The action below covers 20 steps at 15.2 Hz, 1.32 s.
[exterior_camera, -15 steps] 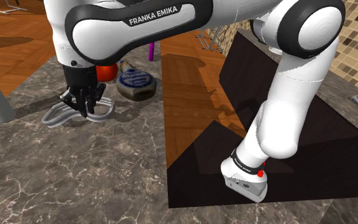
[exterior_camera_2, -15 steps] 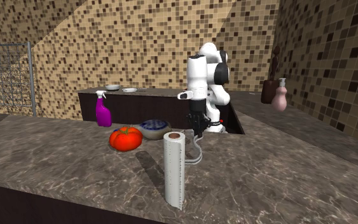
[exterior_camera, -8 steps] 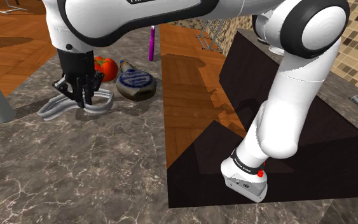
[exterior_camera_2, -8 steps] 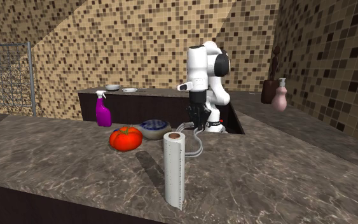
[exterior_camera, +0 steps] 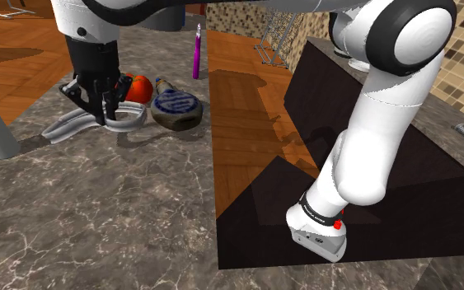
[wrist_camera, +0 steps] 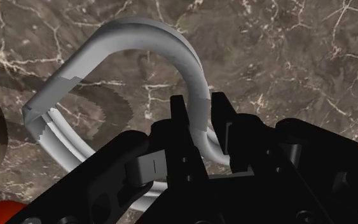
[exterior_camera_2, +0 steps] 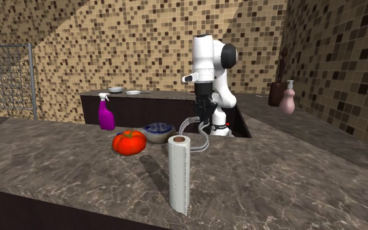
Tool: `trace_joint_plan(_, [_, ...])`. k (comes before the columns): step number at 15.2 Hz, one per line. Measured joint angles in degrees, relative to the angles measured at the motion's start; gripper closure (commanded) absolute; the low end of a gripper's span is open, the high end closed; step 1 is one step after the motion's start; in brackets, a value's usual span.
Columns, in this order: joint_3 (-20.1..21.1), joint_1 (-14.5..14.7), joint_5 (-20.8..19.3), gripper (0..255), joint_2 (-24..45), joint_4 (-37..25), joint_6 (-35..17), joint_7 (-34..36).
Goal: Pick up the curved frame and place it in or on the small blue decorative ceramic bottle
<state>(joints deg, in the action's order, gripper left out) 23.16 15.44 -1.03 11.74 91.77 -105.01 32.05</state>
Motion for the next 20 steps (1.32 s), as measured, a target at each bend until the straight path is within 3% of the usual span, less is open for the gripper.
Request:
trace_joint_plan(17, [0.3,1.1,-0.9,255,2.0,-15.6,13.7,1.0])
trace_joint_plan(20, [-0.6,-1.2,0.4,255,-0.4,-13.9,14.4,-1.9])
